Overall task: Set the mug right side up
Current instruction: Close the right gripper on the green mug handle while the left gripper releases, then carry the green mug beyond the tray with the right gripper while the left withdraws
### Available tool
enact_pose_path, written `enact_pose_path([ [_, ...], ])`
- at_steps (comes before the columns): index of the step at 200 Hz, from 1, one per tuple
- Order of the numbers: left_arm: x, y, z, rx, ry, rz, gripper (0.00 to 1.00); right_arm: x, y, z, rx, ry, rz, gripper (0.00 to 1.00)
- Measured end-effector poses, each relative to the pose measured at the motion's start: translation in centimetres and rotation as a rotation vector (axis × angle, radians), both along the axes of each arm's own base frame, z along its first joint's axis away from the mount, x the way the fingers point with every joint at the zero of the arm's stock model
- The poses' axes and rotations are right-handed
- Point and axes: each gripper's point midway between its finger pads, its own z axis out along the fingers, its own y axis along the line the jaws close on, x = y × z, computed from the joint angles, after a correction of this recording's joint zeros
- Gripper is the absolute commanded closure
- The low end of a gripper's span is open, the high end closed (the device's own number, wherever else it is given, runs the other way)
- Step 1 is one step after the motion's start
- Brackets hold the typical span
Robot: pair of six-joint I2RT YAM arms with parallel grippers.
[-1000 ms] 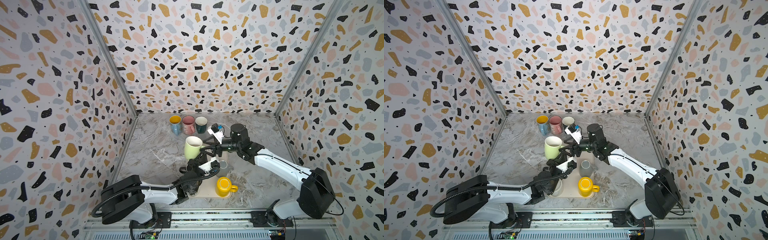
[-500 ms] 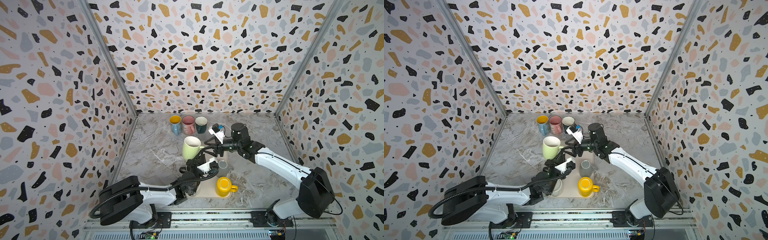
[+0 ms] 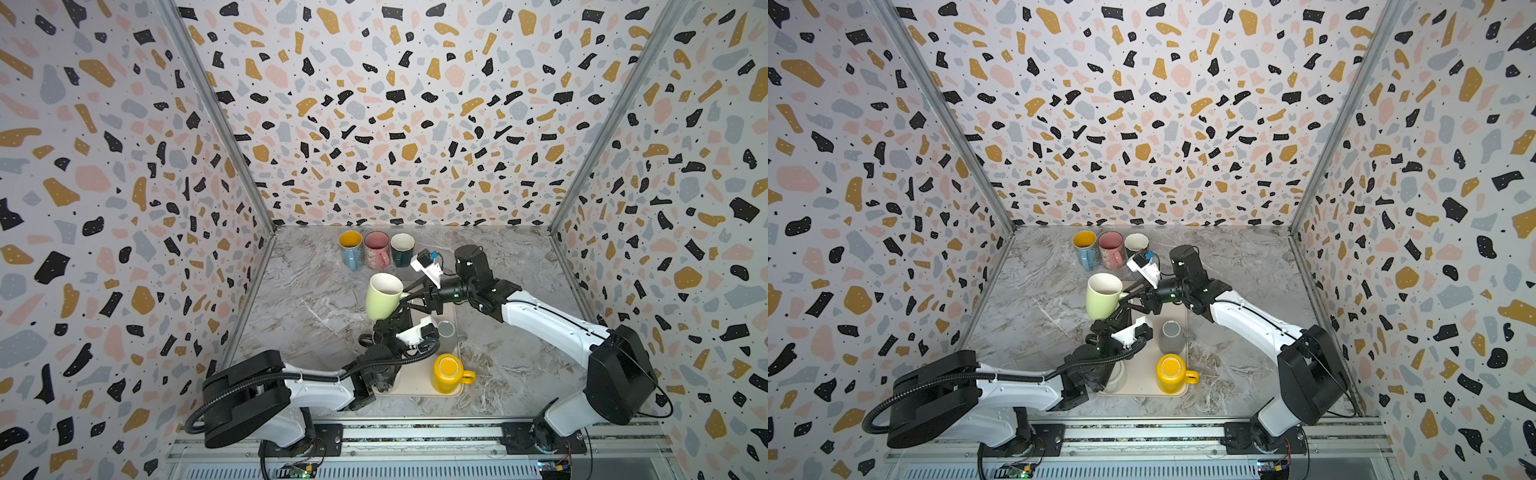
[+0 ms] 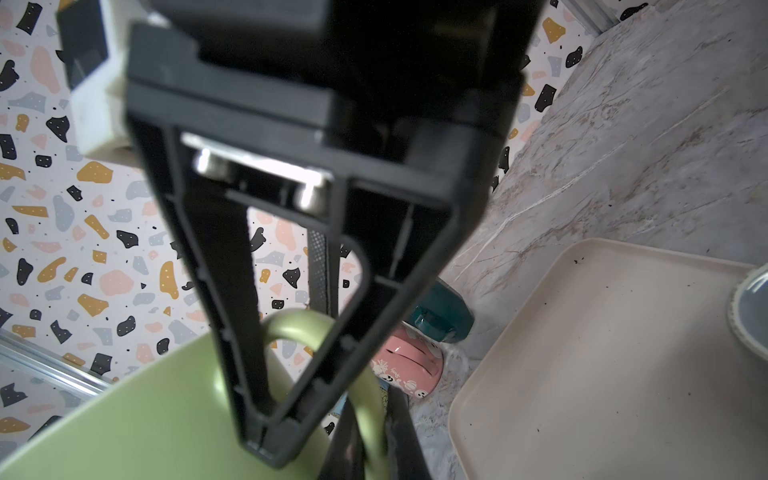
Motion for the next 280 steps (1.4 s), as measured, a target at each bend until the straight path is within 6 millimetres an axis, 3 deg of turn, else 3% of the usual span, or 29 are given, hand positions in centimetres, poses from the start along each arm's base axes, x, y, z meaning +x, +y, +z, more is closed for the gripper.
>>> enact_pose_path([
  [17,0.1,0.2,-0.1,0.004,-0.001,0.013,1.0,-0.3,0.2,0.2,0.003,-0.008,0.017,1.0],
  [67,0.4,0.2,-0.8,0.016,0.009,0.043,1.0,0.1,0.3,-0.5,-0.011,0.014,0.01,1.0],
  [102,0.6,0.3,-0.3,0.003,0.006,0.068,0.73,0.4,0.3,-0.5,-0.016,0.015,-0.011,1.0],
  [138,0.6,0.4,-0.1,-0.003,0.009,0.095,0.55,1.9,0.0,-0.3,-0.019,0.008,-0.086,1.0],
  [186,0.6,1.2,3.6,-0.164,-0.016,0.12,0.45,4.6,-2.2,-3.0,-0.067,0.099,-0.252,1.0],
  [210,0.4,1.7,4.6,-0.227,-0.014,0.117,0.33,5.9,-4.0,-4.3,-0.092,0.125,-0.363,1.0],
  [256,1.2,2.9,7.5,-0.443,0.036,0.149,0.2,9.2,-7.0,-3.7,-0.142,0.048,-0.615,1.0],
  [280,3.1,5.5,10.2,-0.663,0.07,0.182,0.17,11.0,-8.6,-4.0,-0.208,0.017,-0.739,1.0],
])
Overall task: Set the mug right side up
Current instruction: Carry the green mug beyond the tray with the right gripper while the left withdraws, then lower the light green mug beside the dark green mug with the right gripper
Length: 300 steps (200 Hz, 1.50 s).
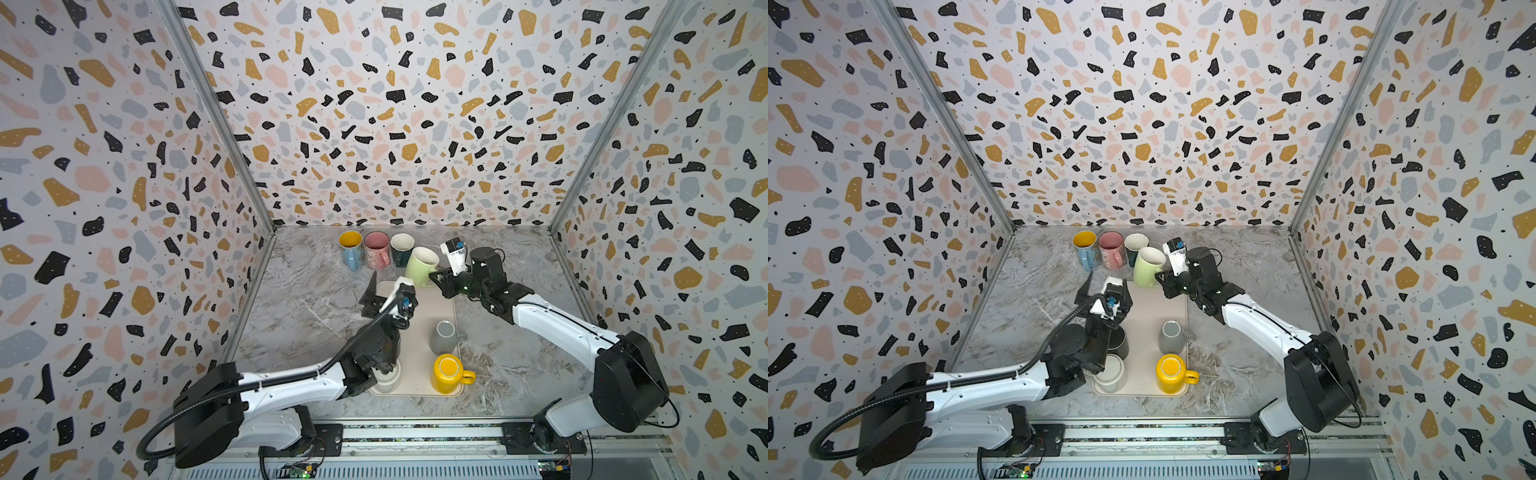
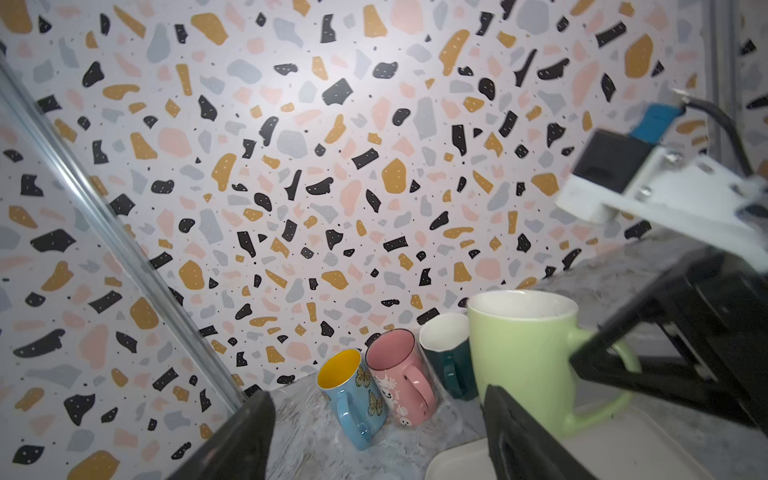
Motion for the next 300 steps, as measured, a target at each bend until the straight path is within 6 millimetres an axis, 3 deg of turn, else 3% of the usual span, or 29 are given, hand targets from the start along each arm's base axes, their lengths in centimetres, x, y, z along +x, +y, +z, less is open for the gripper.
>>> enact_pose_path([
  [19,1.4,3.1,1.1,-0.167,0.009,0.022,0.16,1.7,-0.9,-0.3,-0.064,-0.008,-0.082,1.0],
  [52,3.3,7.3,1.4,-0.4,0.026,0.023,0.15,5.3,-1.3,-1.3,-0.156,-0.012,-0.185,1.0],
  [74,4.5,9.6,0.4,-0.523,0.062,0.049,0.15,7.6,-1.4,-2.4,-0.217,-0.022,-0.248,1.0],
  [104,6.4,11.7,-2.0,-0.642,0.144,0.051,0.15,9.1,-1.7,-4.2,-0.287,-0.026,-0.304,1.0],
  [127,7.3,11.9,-2.7,-0.724,0.184,-0.004,0.15,10.1,-1.8,-5.7,-0.328,-0.022,-0.328,1.0],
  [192,8.1,9.8,-4.9,-0.78,0.303,-0.107,0.14,12.0,-2.1,-9.0,-0.382,-0.023,-0.389,1.0],
  [256,8.4,9.4,-5.6,-0.779,0.328,-0.119,0.14,13.2,-2.0,-8.3,-0.355,-0.077,-0.428,1.0],
  [300,8.9,9.1,-7.1,-0.768,0.368,-0.115,0.13,14.2,-1.2,-9.6,-0.357,-0.076,-0.424,1.0],
])
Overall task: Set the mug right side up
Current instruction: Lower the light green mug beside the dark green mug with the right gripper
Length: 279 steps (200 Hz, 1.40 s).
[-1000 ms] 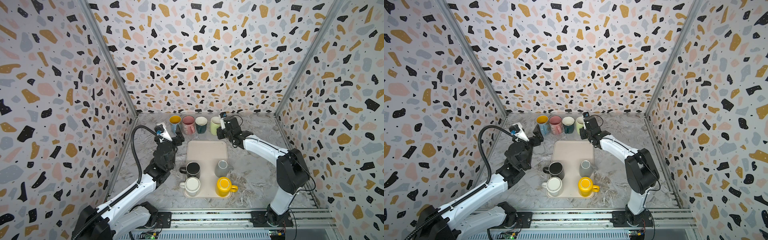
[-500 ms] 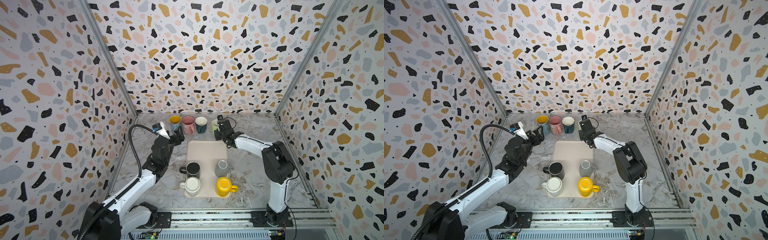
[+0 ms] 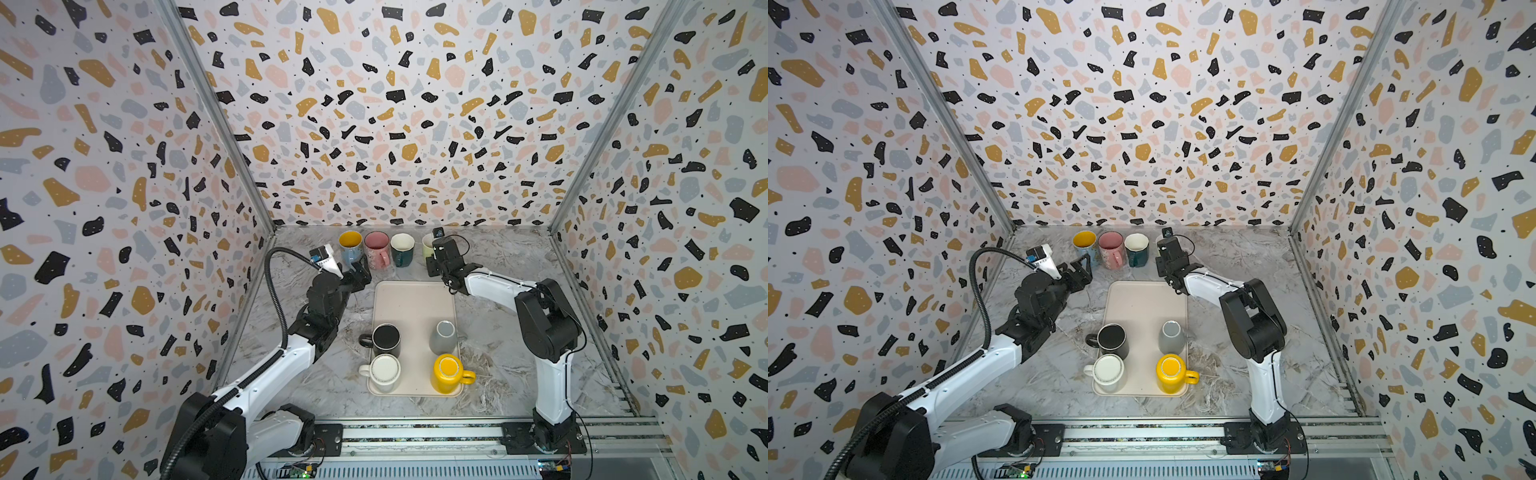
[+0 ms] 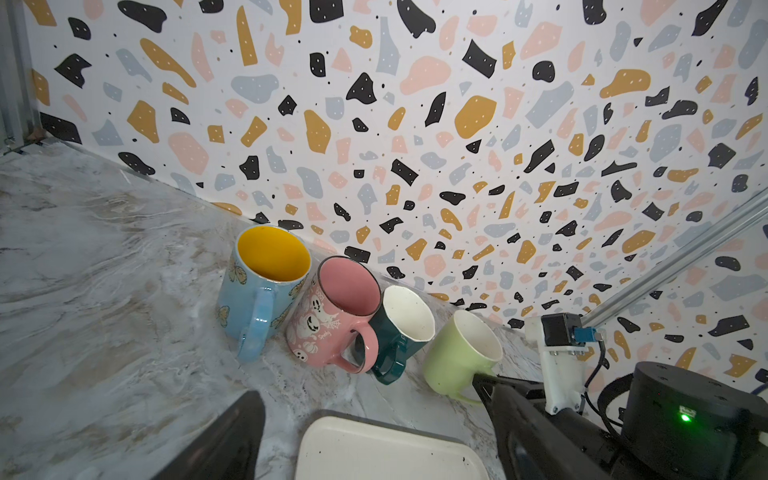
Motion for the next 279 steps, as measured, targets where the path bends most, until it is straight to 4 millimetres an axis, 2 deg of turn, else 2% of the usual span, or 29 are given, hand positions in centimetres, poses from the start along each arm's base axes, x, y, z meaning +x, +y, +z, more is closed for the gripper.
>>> enact_pose_path([
  [32,0.1,-0.2,-0.3,0.002,0.009,-0.012,0.13,0.1,0.7,-1.6,-0.012,0.018,0.01,1.0],
  [103,0.1,-0.3,-0.3,0.001,0.009,-0.015,0.13,0.5,1.6,-1.6,0.001,0.008,0.018,1.0],
  [119,0.1,-0.3,-0.3,0.001,0.009,-0.015,0.13,0.5,1.6,-1.6,0.004,0.009,0.017,0.93],
  [155,0.1,-0.3,-0.3,0.001,0.008,-0.018,0.13,0.5,1.7,-1.6,0.013,0.011,0.011,0.86],
  [242,0.0,-0.6,-0.2,-0.003,0.004,-0.033,0.13,0.7,2.3,-1.0,0.047,-0.019,0.011,0.74],
  [279,-0.1,-0.4,0.2,-0.007,-0.007,-0.031,0.13,0.1,2.3,-2.1,0.047,-0.003,0.009,0.63],
])
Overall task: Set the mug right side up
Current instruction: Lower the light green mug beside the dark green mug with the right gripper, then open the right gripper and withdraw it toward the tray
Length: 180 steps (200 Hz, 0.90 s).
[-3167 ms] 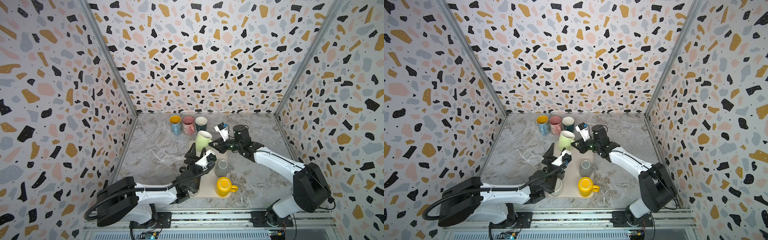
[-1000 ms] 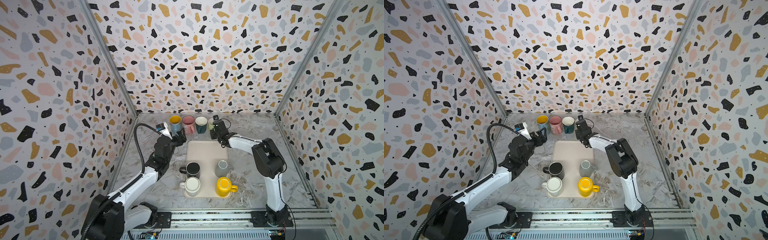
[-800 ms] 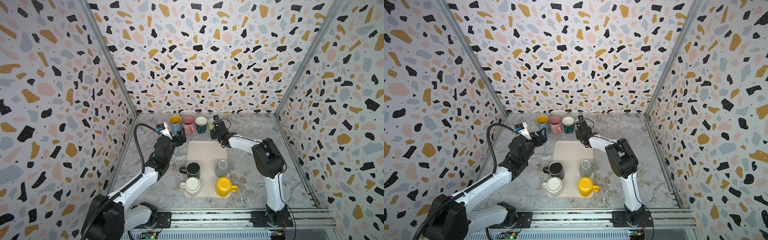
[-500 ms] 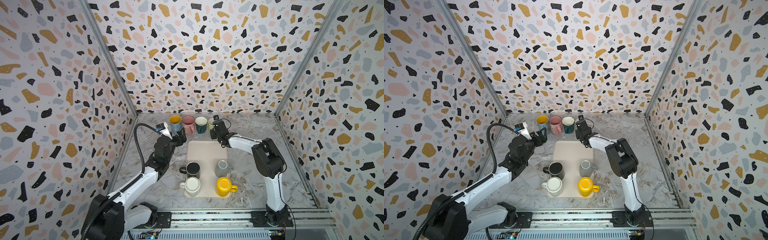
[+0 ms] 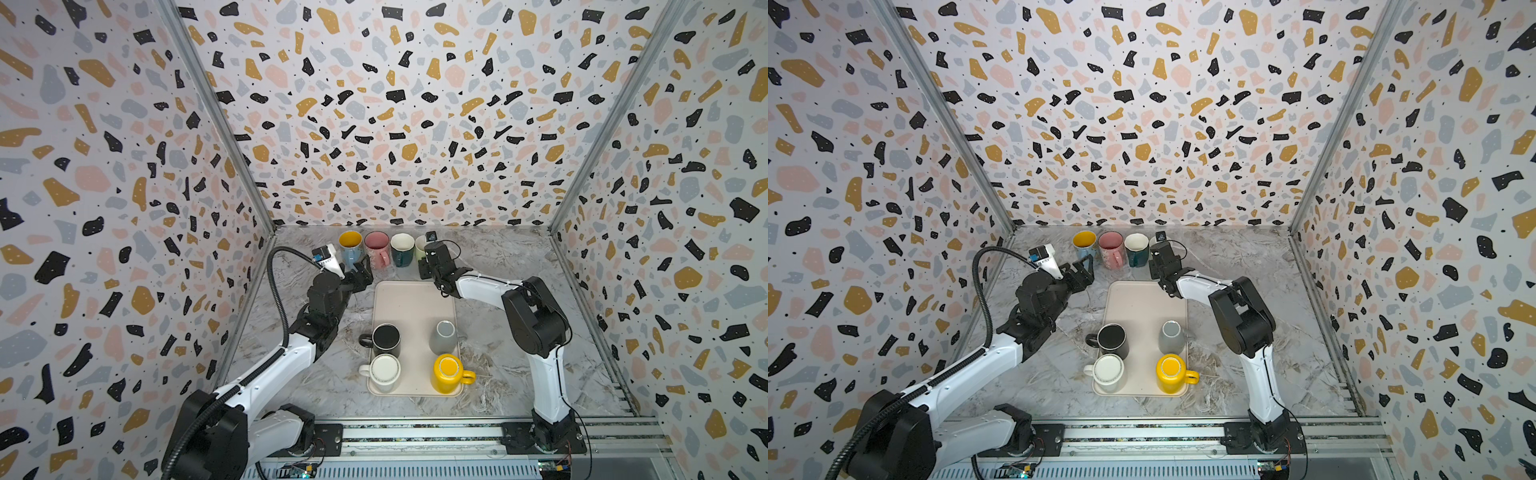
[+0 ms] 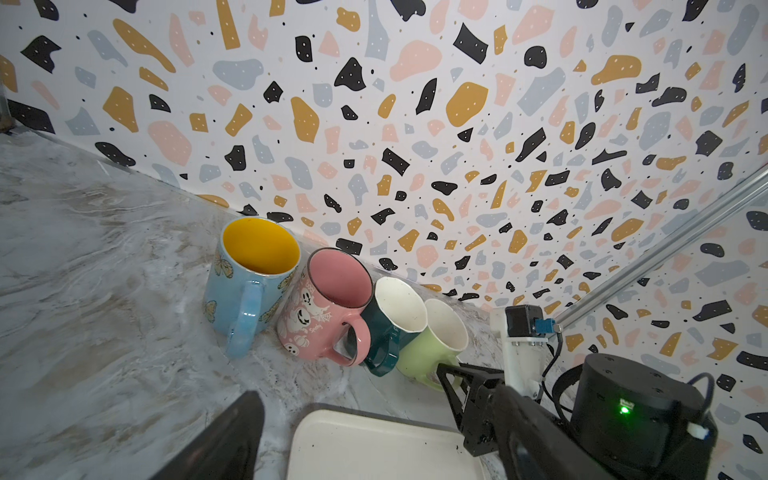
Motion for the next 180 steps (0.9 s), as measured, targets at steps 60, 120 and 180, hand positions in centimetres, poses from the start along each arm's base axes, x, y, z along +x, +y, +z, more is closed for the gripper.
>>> enact_pose_path([
  [60,-0.5,0.3,1.5,-0.006,-0.04,0.003,0.12,-2.5,-1.9,1.1,-0.005,0.008,-0.024,0.35],
  [120,-0.7,0.8,2.1,0.011,-0.059,0.019,0.12,-8.3,-5.0,15.0,0.3,-0.133,0.074,0.27],
  [180,-0.8,0.9,1.9,0.031,-0.054,0.025,0.11,-16.3,-9.1,11.3,0.606,0.153,0.135,0.31],
])
